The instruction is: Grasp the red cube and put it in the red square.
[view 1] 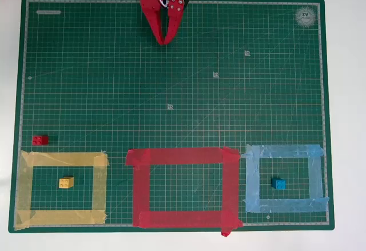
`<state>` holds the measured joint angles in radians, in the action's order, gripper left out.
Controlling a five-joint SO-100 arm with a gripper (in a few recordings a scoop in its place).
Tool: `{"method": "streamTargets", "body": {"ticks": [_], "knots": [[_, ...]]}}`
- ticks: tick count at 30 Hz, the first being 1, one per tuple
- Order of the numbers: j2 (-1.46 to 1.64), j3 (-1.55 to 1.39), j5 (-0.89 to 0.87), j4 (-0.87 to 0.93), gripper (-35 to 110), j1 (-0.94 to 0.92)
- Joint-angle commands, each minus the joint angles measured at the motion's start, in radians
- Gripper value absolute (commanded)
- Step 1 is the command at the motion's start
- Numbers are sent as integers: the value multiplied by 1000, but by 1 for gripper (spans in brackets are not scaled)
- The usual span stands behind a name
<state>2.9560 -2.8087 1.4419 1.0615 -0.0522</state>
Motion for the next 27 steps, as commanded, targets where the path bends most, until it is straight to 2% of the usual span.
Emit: {"method": "streamTargets", "body": {"ticks": [1, 6, 10, 13, 17, 21, 24, 27], "knots": [[-437, 390, 14, -288, -1, -104], [-908, 637, 15, -469, -1, -256], [-1200, 617, 15, -885, -1, -345], [-1402, 772, 23, -960, -1, -393], [-1623, 916, 29, -1200, -1, -420], [-1786, 1069, 64, -1236, -1, -456], [-1805, 1060, 64, -1282, -1, -474], [-1832, 945, 71, -1519, -1, -491]]}}
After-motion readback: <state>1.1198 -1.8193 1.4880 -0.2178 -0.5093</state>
